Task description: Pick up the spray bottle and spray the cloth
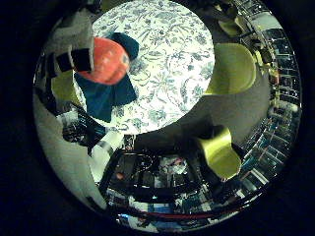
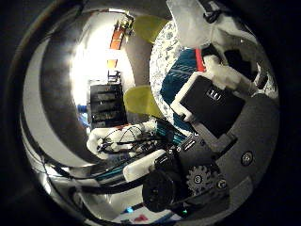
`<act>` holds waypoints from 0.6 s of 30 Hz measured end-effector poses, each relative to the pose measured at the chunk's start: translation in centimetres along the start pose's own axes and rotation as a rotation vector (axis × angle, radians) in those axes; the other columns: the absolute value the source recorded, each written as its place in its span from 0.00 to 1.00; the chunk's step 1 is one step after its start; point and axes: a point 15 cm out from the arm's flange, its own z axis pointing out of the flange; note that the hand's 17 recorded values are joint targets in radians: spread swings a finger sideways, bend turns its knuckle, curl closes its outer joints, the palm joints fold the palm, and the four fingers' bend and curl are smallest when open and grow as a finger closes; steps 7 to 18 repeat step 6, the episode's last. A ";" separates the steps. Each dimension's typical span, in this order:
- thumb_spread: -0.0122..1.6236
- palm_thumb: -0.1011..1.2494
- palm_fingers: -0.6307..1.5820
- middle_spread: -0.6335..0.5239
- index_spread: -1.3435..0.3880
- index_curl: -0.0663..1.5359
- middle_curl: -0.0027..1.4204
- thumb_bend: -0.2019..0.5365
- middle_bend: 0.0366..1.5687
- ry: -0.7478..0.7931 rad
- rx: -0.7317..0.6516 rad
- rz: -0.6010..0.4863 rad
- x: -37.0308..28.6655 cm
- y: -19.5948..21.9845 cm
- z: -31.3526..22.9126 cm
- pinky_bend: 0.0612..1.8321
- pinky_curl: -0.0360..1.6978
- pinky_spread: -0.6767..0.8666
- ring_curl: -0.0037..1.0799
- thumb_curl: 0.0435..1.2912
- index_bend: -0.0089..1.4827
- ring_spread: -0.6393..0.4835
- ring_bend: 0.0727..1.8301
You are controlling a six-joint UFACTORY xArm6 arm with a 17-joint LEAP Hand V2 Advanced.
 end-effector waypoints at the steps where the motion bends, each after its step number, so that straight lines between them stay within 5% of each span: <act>1: 0.36 0.87 0.83 0.49 0.66 0.53 0.42 0.25 0.86 -0.004 0.000 0.000 0.2 0.2 0.1 0.73 0.47 0.31 0.54 0.73 0.75 0.43 0.79; 18: 0.36 0.87 0.83 0.49 0.66 0.53 0.42 0.25 0.86 -0.006 0.009 0.010 1.1 0.9 -0.1 0.73 0.47 0.31 0.54 0.74 0.75 0.43 0.79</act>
